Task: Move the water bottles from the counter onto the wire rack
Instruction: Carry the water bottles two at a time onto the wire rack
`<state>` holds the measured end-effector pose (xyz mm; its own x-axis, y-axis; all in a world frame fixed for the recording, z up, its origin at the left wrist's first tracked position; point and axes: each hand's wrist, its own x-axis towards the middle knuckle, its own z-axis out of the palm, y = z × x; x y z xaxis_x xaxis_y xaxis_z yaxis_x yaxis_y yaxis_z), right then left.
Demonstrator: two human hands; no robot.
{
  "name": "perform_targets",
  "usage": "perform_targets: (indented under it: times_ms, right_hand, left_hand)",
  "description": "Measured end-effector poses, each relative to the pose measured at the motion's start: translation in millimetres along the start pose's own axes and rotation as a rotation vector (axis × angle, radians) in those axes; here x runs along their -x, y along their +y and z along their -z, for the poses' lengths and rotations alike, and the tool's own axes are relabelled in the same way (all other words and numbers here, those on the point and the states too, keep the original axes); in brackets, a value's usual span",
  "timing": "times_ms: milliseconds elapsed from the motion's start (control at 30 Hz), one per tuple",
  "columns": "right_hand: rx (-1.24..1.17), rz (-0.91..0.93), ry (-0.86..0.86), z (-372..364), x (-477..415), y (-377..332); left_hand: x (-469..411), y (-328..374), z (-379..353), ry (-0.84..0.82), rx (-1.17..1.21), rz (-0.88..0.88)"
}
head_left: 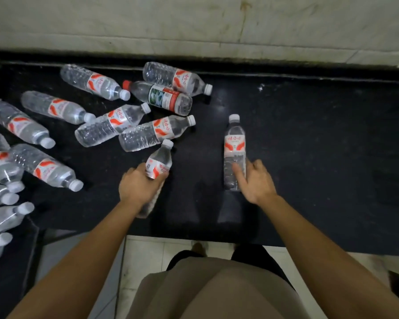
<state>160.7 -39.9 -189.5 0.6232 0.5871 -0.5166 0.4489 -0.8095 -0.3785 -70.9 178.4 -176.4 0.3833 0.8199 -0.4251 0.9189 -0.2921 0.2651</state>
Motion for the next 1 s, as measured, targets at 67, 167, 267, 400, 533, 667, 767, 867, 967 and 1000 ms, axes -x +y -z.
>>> perform_targets:
  times_ms: [67,167,267,400,533,667,767,867,967,1000]
  right_hand:
    - [0.041,0.020,0.046,-1,6,10]
    - [-0.109,-0.017,0.099,4,4,7]
    - [-0.196,-0.093,0.123,14,-10,-12]
    - [-0.190,-0.181,0.081,17,-32,-35]
    - [-0.279,-0.165,0.110,5,-38,-31]
    - [-0.454,-0.191,0.030,12,-25,-21]
    - [-0.585,-0.240,0.033,12,-7,-10]
    - [-0.753,-0.262,0.116,17,11,-5]
    - [-0.876,-0.205,0.248,38,28,-9]
    - [-0.912,-0.185,0.294,47,33,-10]
  left_hand:
    - [9,14,-9,-0.044,0.127,0.028]
    - [13,35,-22,-0.099,0.257,0.066]
    - [12,49,-30,-0.137,0.315,0.102]
    - [14,48,-37,-0.178,0.382,0.113]
    - [19,49,-39,-0.184,0.443,0.112]
    - [23,51,-39,-0.160,0.536,0.149]
    - [27,55,-36,-0.156,0.606,0.156]
    - [32,67,-26,-0.152,0.702,0.097]
    - [32,94,-2,-0.180,0.814,-0.027]
    - [29,106,7,-0.181,0.841,-0.074]
